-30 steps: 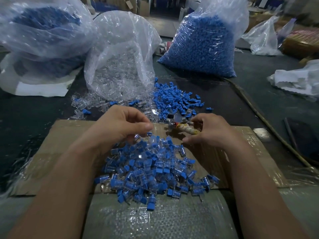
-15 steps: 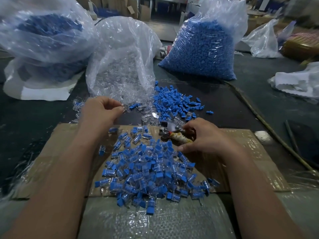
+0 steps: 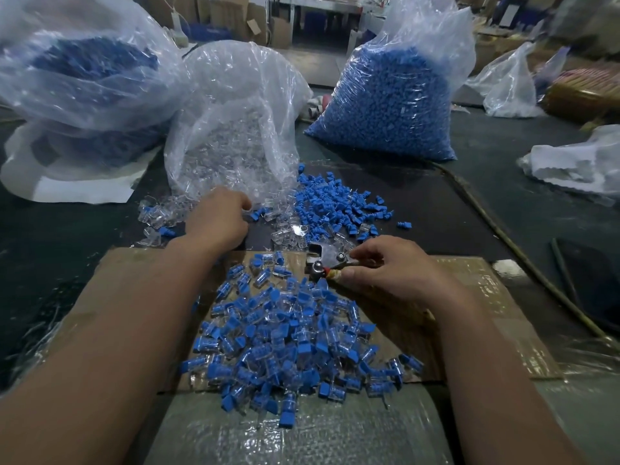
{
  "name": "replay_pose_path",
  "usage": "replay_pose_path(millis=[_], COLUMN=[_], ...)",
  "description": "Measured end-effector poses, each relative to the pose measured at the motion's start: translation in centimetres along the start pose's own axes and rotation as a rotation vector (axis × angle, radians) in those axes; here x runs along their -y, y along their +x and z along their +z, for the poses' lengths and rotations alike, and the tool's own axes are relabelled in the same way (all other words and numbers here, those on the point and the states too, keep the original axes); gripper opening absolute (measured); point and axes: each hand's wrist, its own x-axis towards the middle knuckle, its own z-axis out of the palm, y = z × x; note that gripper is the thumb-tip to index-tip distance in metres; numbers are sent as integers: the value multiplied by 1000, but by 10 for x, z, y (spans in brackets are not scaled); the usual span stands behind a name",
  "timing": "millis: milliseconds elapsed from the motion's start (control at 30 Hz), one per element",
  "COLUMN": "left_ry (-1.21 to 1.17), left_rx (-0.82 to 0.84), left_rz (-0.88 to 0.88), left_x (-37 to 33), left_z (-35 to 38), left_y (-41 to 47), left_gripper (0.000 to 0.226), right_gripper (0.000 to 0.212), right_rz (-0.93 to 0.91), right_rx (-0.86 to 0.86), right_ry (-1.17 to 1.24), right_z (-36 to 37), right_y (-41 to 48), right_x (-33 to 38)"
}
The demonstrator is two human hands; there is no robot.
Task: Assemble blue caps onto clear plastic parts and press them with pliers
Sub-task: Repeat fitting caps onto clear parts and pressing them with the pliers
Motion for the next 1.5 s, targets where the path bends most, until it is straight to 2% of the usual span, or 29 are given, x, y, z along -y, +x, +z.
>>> replay_pose_path(millis=[100, 233, 300, 367, 433, 500, 633, 767, 867, 933, 1067, 1200, 1300, 1500], left_ry=[52, 4, -119, -363, -678, -871, -1110, -1180, -1319, -1317, -1276, -1165, -1204, -1233], left_rx=[-44, -43, -94, -158, -159, -130, -47, -36, 51, 27, -23, -52, -30, 32], left_rz=[-10, -3, -7, -21, -49, -43, -62, -114, -151, -163, -149, -85, -89, -86], left_x=[0, -1, 0, -2, -8, -13, -22, -21, -18, -17, -19, -21, -20, -22], left_z=[3, 0, -6, -14, -23, -32, -36, -27, -24, -24, -22, -20, -21, -22], left_y=[-2, -4, -7, -13, -24, -37, -63, -78, -81, -82, -83, -84, -84, -84], left_gripper=[18, 13, 10, 9, 23, 30, 16, 16, 10, 14, 16, 16, 14, 13], right_gripper=[54, 52, 52, 49, 47, 45, 42, 39, 17, 7, 8, 23, 36, 38], right_rz=[11, 14, 13, 16, 20, 28, 32, 23, 0, -14, 69, 175, 190, 213], right_rx=[3, 7, 7, 4, 3, 1, 2, 17, -4, -91, -276, -279, -265, -183], right_ry=[-10, -13, -13, 2, 30, 62, 65, 46, 85, 111, 86, -42, -124, -133], right_z=[0, -1, -1, 0, 0, 0, 0, 0, -1, -3, -10, -13, -13, -16], right_y=[0, -1, 0, -1, -1, -2, -2, 0, -1, -1, 7, 22, 36, 56], right_x=[0, 1, 1, 0, 0, -1, 0, 0, 1, 3, -1, -8, -9, -1])
